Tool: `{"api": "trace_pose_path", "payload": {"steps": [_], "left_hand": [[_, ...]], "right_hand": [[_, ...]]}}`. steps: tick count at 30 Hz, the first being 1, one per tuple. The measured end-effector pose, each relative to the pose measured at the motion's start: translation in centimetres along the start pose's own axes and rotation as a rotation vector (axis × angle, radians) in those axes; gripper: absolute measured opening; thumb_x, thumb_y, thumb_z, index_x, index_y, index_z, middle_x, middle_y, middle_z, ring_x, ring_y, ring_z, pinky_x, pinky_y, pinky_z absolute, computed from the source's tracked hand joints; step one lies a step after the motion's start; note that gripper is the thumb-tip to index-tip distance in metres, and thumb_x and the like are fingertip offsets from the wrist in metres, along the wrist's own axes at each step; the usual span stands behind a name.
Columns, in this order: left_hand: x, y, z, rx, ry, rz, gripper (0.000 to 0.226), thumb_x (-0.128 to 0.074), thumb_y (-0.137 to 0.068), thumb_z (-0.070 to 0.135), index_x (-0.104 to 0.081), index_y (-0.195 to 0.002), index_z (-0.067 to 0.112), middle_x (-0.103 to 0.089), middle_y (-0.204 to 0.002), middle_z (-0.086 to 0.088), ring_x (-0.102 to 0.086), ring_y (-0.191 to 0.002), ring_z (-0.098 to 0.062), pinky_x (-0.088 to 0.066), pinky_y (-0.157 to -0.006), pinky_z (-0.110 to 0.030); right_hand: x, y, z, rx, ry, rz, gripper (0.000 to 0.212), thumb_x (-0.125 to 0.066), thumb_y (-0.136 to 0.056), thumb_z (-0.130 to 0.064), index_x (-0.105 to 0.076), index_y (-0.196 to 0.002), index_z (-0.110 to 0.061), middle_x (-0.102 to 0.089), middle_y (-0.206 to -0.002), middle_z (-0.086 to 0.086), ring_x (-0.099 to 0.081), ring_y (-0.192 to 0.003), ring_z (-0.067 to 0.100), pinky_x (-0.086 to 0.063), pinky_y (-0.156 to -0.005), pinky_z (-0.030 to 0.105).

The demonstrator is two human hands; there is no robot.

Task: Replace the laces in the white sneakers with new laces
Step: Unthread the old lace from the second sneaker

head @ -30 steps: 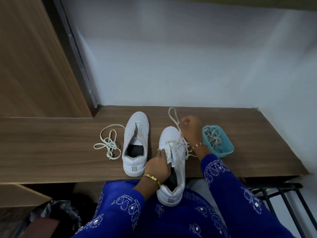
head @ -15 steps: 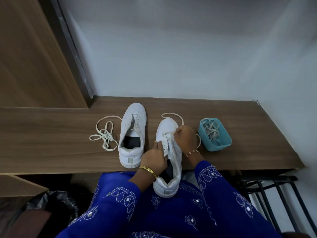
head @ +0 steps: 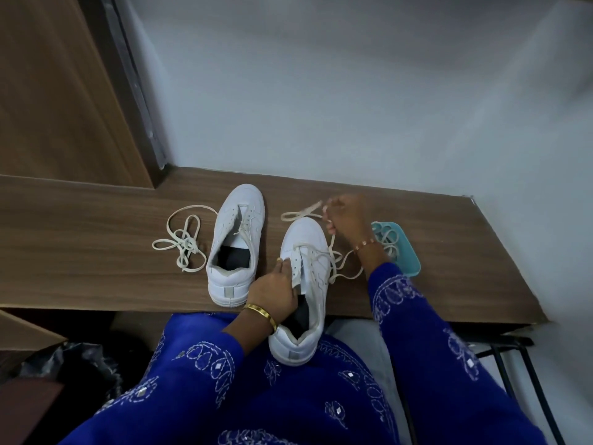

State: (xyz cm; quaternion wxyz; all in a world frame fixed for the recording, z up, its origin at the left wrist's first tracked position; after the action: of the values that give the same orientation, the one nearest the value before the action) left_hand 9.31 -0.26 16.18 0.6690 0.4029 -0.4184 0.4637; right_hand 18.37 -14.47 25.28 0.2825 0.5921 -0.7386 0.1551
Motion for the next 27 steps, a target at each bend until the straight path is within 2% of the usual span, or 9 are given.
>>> {"api": "trace_pose_path", "payload": {"steps": [3,8,12,17,21,25,27], "left_hand": [[-0.2,-0.1,-0.3,0.006,0.037,0.018,0.060,-0.041,-0.091,0.026,-0.020,-0.144,0.009,-0.026,-0.152,-0.008,-0.056,-0.111,-0.030,-0.047,-0.083,-0.034],[-0.4,-0.2,-0.6,0.008,0.110,0.031,0.059,-0.042,-0.090,0.024,-0.023,-0.145,0.010,-0.030,-0.150,-0.008,-0.054,-0.114,-0.030,-0.047,-0.086,-0.035],[-0.3,-0.1,-0.7,0.015,0.140,0.038,0.059,-0.041,-0.090,0.023,-0.023,-0.145,0.011,-0.031,-0.150,-0.008,-0.054,-0.115,-0.030,-0.047,-0.087,-0.035],[-0.2,-0.1,-0.8,0.014,0.194,0.064,0.058,-0.043,-0.089,0.022,-0.027,-0.144,0.013,-0.038,-0.146,-0.008,-0.055,-0.113,-0.030,-0.048,-0.084,-0.034],[0.4,0.3,-0.9,0.019,0.244,0.093,0.055,-0.043,-0.089,0.019,-0.031,-0.142,0.014,-0.044,-0.142,-0.008,-0.055,-0.113,-0.030,-0.045,-0.085,-0.034],[1.3,0.9,-1.0,0.008,0.381,0.161,0.052,-0.034,-0.085,0.025,-0.042,-0.135,0.013,-0.057,-0.126,-0.012,-0.058,-0.104,-0.032,-0.044,-0.078,-0.033],[1.2,0.9,-1.1,0.008,0.395,0.163,0.050,-0.038,-0.087,0.022,-0.041,-0.136,0.015,-0.057,-0.126,-0.011,-0.058,-0.103,-0.032,-0.044,-0.077,-0.032]], "right_hand": [[-1.8,2.2,1.4,0.063,0.204,-0.050,0.016,-0.055,-0.089,-0.011,-0.065,-0.077,-0.009,-0.067,-0.077,0.004,-0.059,-0.063,0.017,-0.054,-0.065,0.035],[-4.6,5.5,2.9,0.250,0.442,-0.161,0.021,-0.057,-0.087,-0.017,-0.070,-0.100,-0.006,-0.067,-0.102,0.011,-0.061,-0.095,0.023,-0.048,-0.084,0.032],[-4.7,6.0,3.5,0.244,0.489,-0.103,0.024,-0.053,-0.091,-0.024,-0.065,-0.099,-0.005,-0.064,-0.102,0.013,-0.059,-0.096,0.027,-0.044,-0.079,0.034],[-5.0,6.4,1.4,0.388,0.663,-0.057,0.027,-0.052,-0.089,-0.025,-0.064,-0.109,-0.010,-0.054,-0.111,0.010,-0.053,-0.104,0.025,-0.047,-0.080,0.035],[-6.1,6.6,0.8,0.357,0.772,-0.063,0.023,-0.050,-0.090,-0.019,-0.062,-0.106,-0.007,-0.053,-0.116,0.011,-0.053,-0.105,0.025,-0.048,-0.077,0.031],[-6.4,6.1,1.0,0.308,0.765,-0.077,0.023,-0.049,-0.092,-0.020,-0.063,-0.108,-0.010,-0.052,-0.118,0.011,-0.054,-0.107,0.026,-0.047,-0.080,0.031],[-6.5,5.7,1.5,0.279,0.746,-0.078,0.023,-0.048,-0.093,-0.020,-0.063,-0.106,-0.009,-0.053,-0.117,0.011,-0.055,-0.106,0.026,-0.047,-0.080,0.032]]}}
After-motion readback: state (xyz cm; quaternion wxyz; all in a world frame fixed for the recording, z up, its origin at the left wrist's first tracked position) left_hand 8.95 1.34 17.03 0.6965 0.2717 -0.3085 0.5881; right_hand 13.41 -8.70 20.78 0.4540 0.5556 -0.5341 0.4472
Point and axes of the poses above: each hand's wrist, its own y-axis away from the middle knuckle, its own x-axis out of the back of the hand, z = x × y, the point moved 8 cm from there along -y, towards the middle knuckle
